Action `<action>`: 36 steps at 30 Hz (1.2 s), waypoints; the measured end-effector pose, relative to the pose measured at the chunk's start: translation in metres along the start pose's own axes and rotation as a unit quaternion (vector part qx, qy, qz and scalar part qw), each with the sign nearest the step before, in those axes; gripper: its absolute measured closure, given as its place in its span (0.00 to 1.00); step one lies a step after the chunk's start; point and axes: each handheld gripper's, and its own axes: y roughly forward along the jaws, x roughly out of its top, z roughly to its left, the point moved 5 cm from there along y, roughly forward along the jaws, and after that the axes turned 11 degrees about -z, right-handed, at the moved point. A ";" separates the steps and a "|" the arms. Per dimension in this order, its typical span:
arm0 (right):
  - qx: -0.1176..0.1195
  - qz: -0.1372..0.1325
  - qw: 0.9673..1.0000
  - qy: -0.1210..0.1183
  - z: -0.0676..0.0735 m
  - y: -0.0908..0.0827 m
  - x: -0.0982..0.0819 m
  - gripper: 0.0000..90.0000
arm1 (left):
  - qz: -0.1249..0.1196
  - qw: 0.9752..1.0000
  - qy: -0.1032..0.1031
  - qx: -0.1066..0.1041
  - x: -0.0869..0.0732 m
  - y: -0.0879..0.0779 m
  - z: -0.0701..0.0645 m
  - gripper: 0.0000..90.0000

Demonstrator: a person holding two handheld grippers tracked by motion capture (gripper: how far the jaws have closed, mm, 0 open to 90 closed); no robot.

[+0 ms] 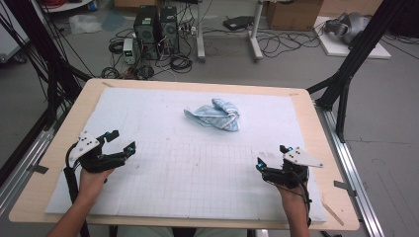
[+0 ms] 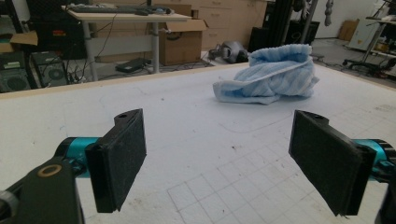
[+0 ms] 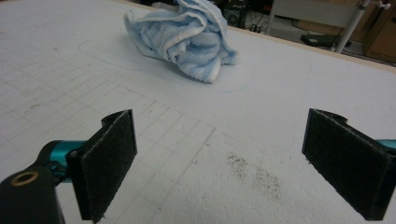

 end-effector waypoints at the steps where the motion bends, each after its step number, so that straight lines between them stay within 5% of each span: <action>1: 0.001 0.001 1.000 0.002 0.000 0.000 0.000 0.10 | 0.001 1.000 0.000 0.000 0.000 0.000 0.000 0.21; 13: 0.013 -0.003 1.000 0.018 -0.002 0.001 -0.002 0.10 | 0.005 1.000 -0.009 -0.002 -0.002 0.001 0.003 0.19; 22: 0.028 -0.005 0.999 0.017 0.009 0.003 0.003 0.10 | -0.006 1.000 -0.018 -0.007 0.000 0.000 0.002 0.19; 36: 0.090 -0.015 0.996 0.024 0.036 0.020 0.021 0.10 | 0.003 1.000 -0.021 -0.016 -0.003 0.005 -0.001 0.19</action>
